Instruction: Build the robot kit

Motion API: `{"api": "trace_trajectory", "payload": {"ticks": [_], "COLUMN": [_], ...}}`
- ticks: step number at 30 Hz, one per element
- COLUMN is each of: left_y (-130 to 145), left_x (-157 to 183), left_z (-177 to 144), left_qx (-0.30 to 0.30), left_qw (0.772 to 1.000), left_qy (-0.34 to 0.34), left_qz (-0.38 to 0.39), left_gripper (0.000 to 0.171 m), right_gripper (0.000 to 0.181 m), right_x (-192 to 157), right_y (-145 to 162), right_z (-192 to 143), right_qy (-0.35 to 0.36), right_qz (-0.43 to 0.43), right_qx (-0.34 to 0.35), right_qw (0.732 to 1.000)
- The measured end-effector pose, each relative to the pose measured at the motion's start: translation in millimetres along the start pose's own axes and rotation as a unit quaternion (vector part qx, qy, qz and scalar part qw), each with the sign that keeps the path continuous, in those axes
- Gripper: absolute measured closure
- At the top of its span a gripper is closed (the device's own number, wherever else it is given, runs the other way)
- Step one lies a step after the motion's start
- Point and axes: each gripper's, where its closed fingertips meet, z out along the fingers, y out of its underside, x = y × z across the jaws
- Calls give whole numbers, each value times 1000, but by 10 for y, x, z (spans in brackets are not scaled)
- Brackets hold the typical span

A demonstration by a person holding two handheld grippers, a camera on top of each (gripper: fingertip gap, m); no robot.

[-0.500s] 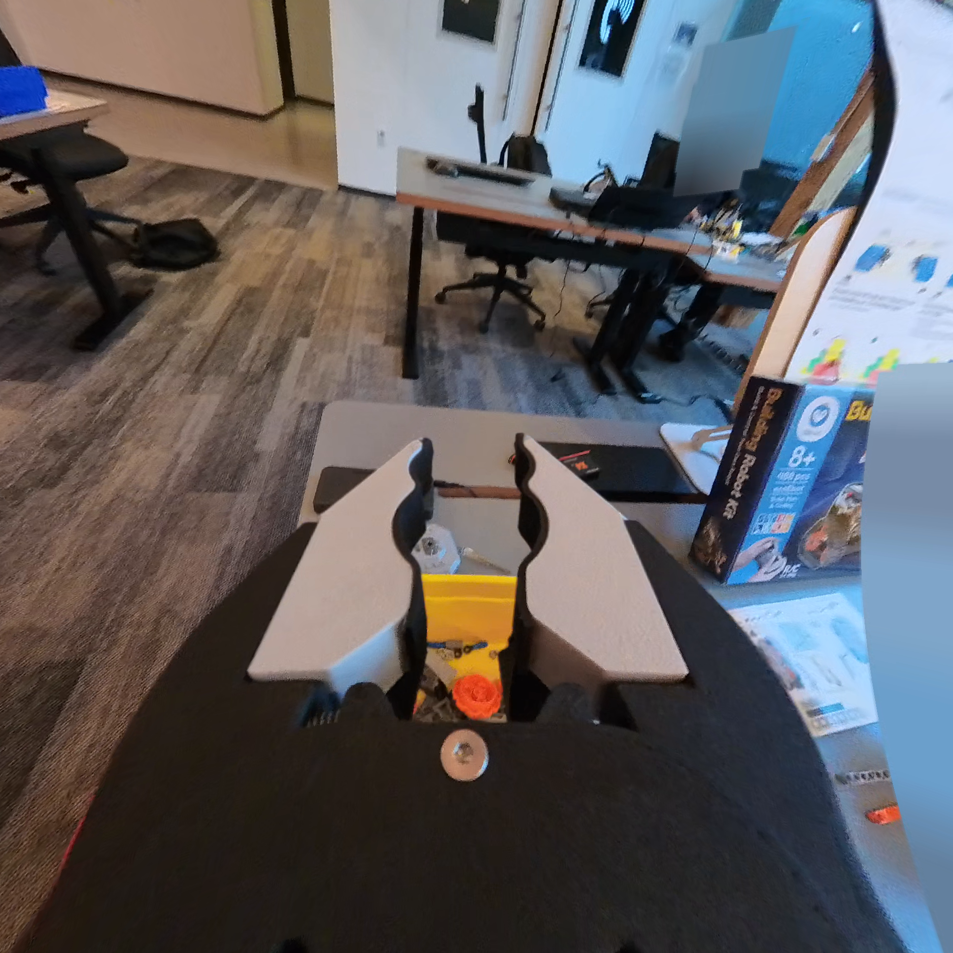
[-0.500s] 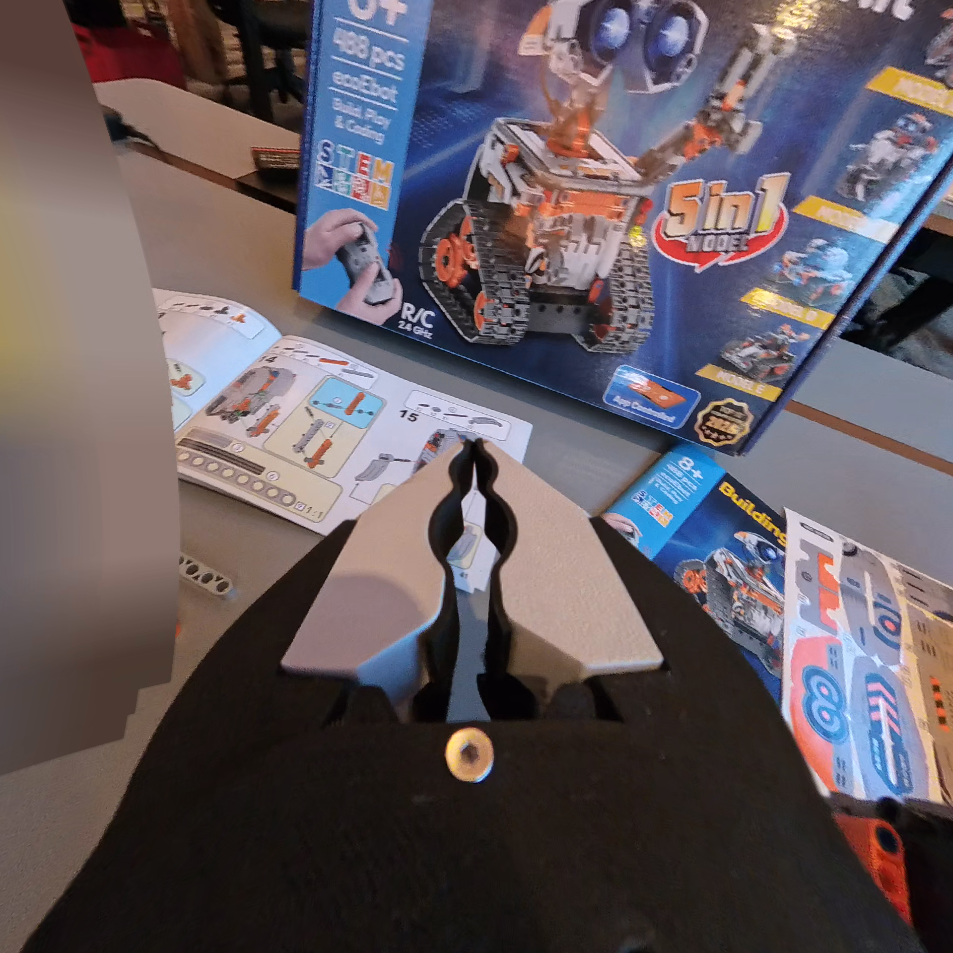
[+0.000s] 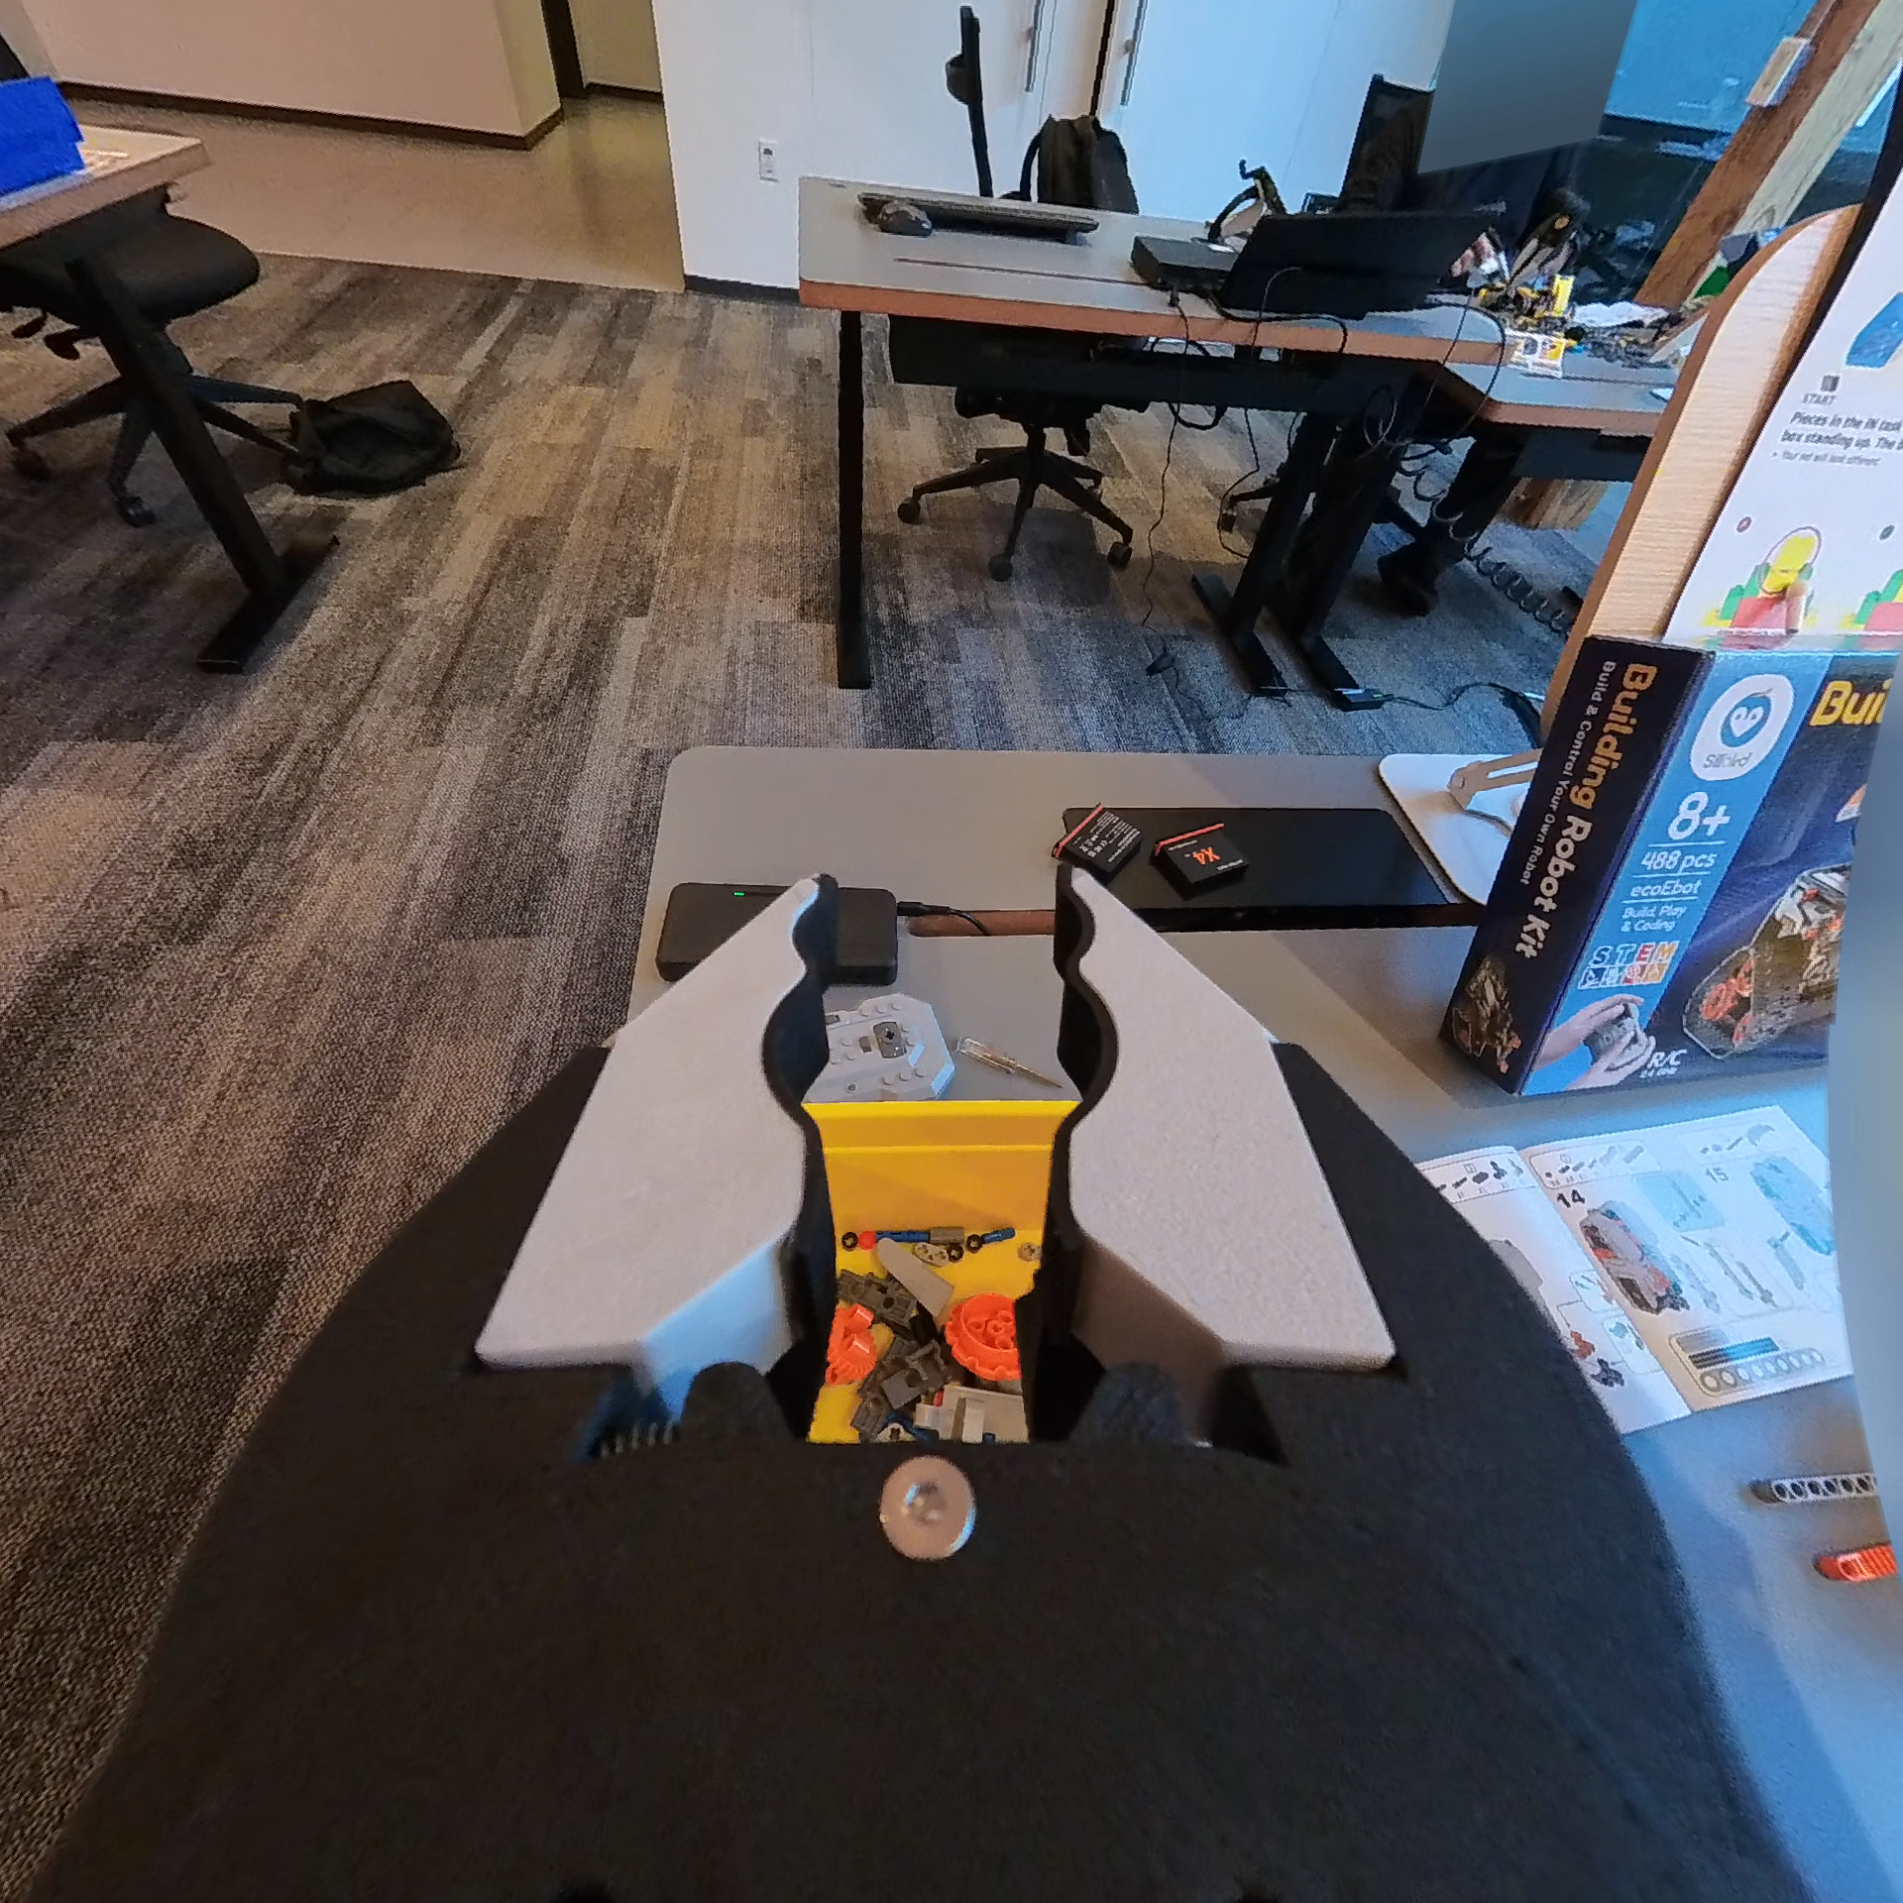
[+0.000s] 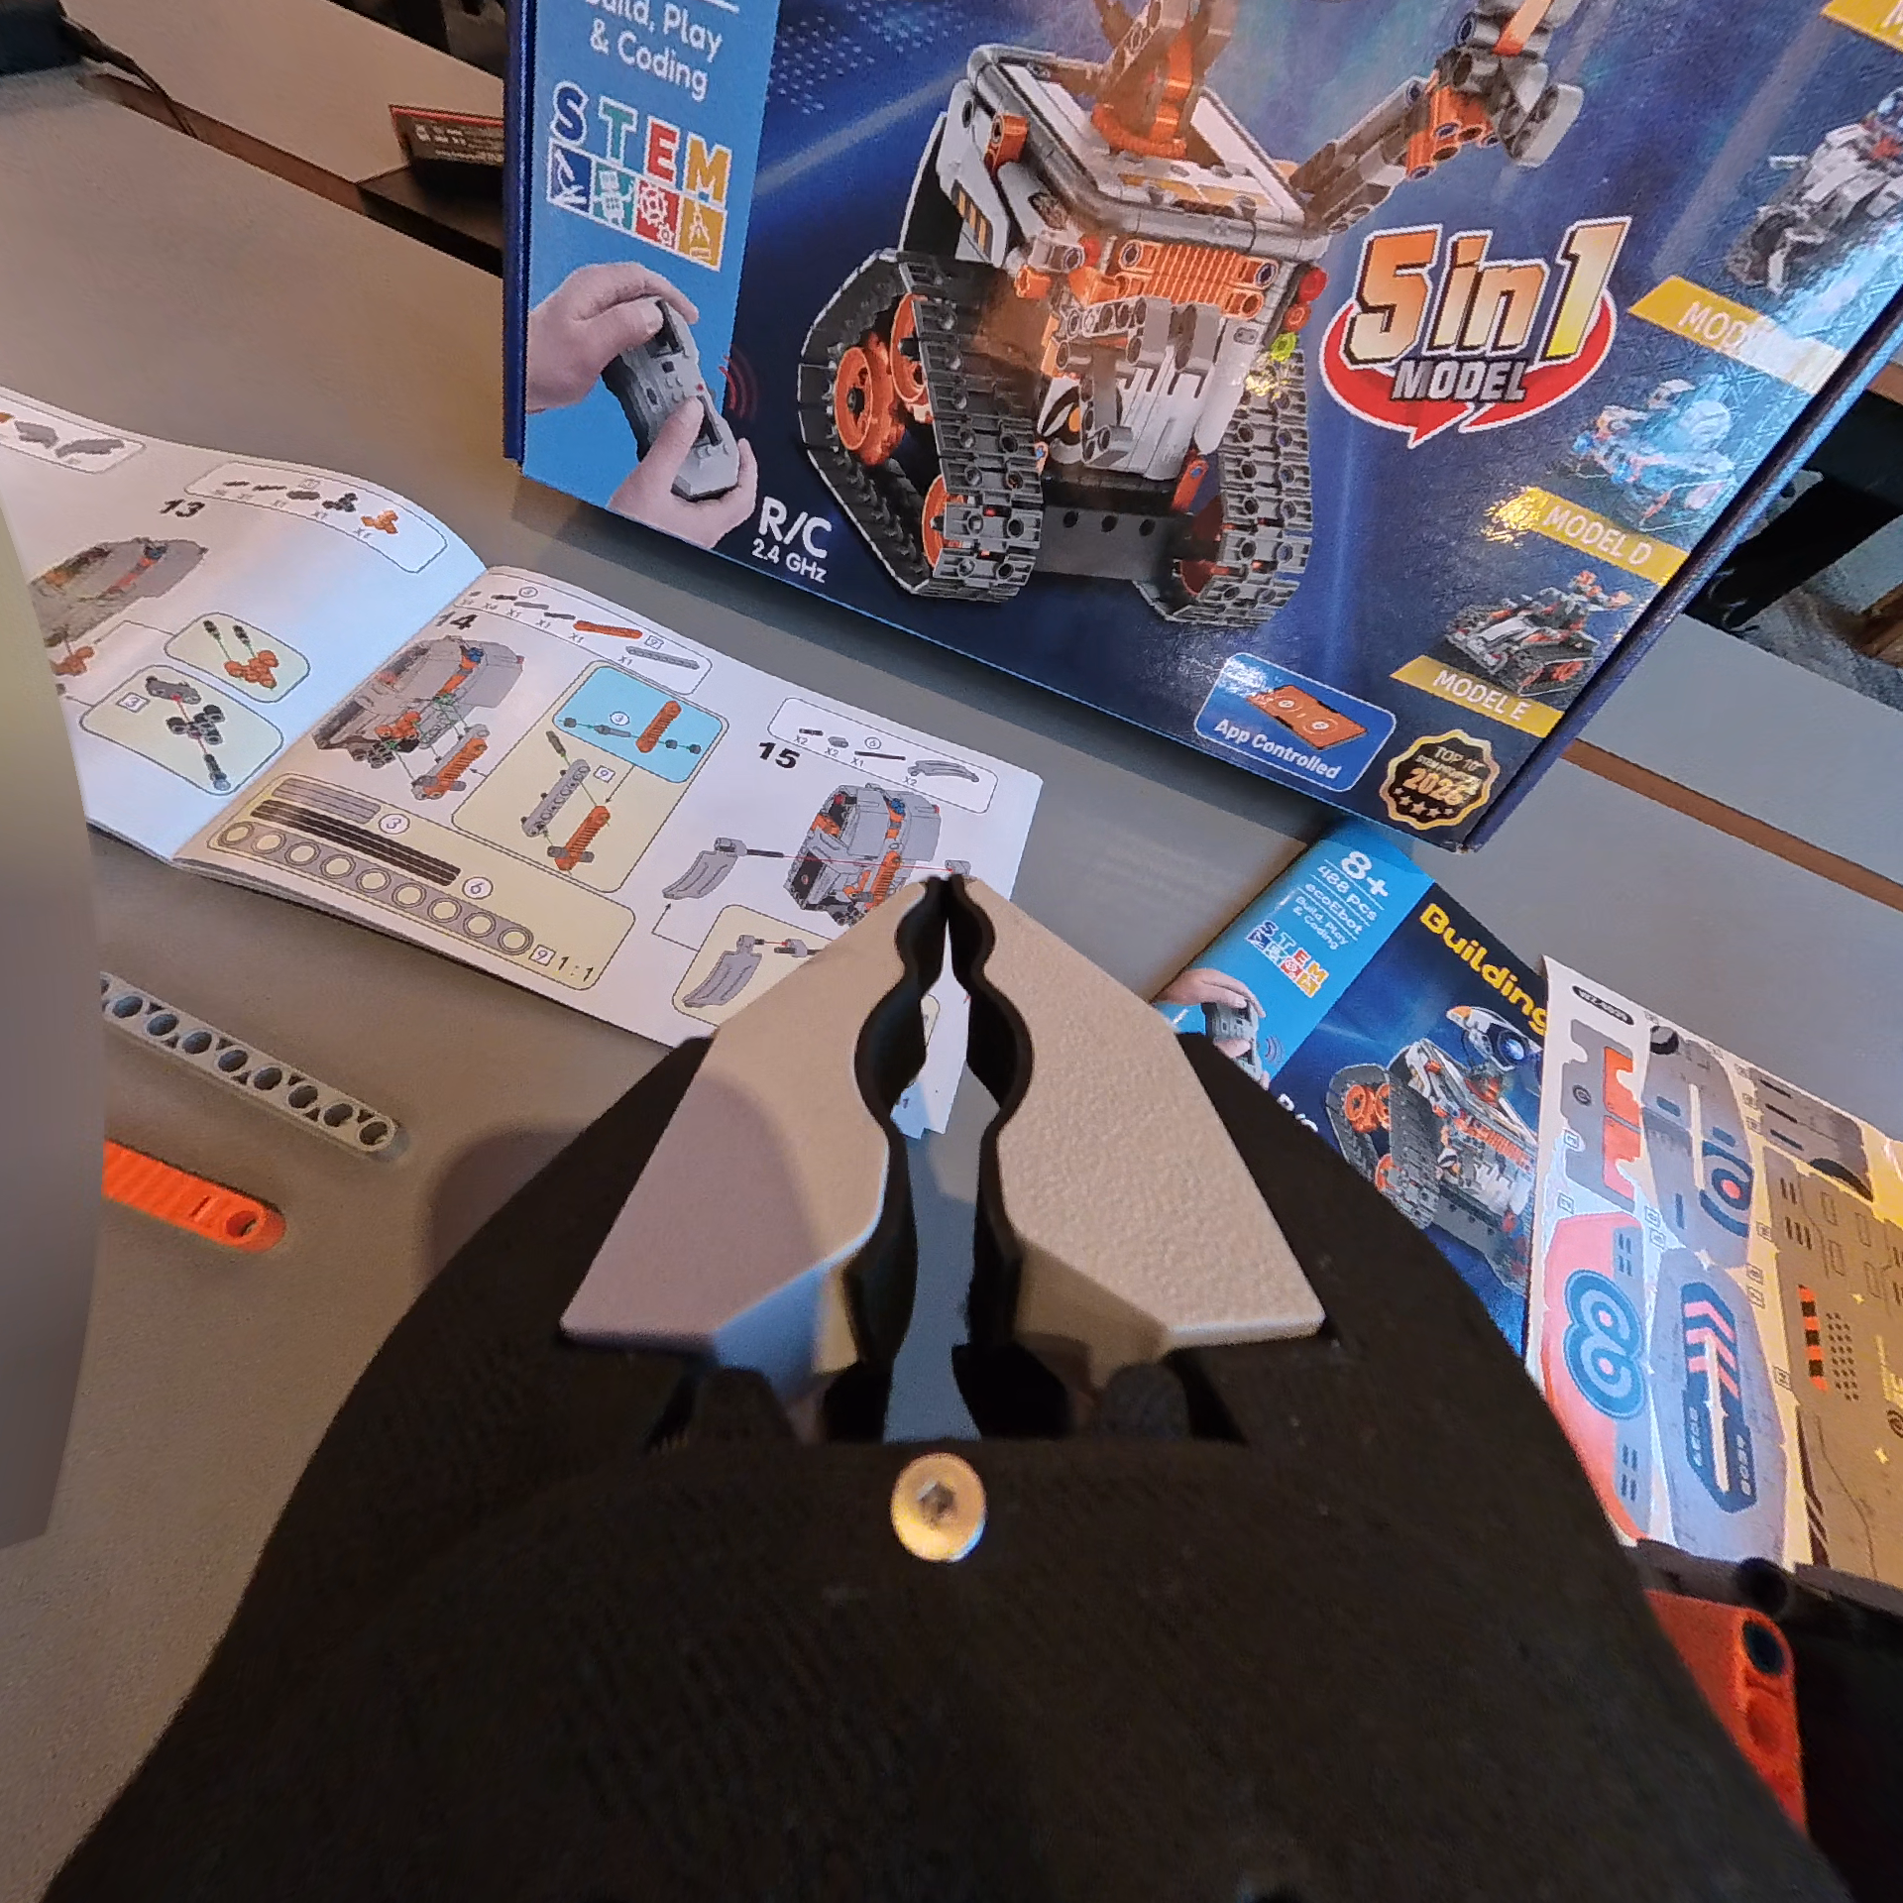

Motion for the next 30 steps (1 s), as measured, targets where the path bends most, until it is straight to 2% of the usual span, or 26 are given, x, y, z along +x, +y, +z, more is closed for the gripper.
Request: {"api": "trace_trajectory", "payload": {"ticks": [30], "left_y": [-39], "left_x": [32], "left_z": [-28], "left_qx": [10], "left_qw": [1000], "left_qy": [7], "left_qz": [-1], "left_gripper": [130], "right_gripper": [181], "right_x": [6], "right_y": [-7], "right_z": [10], "right_qy": [16], "right_qz": [-29], "right_qx": [1], "right_qw": [999]}}
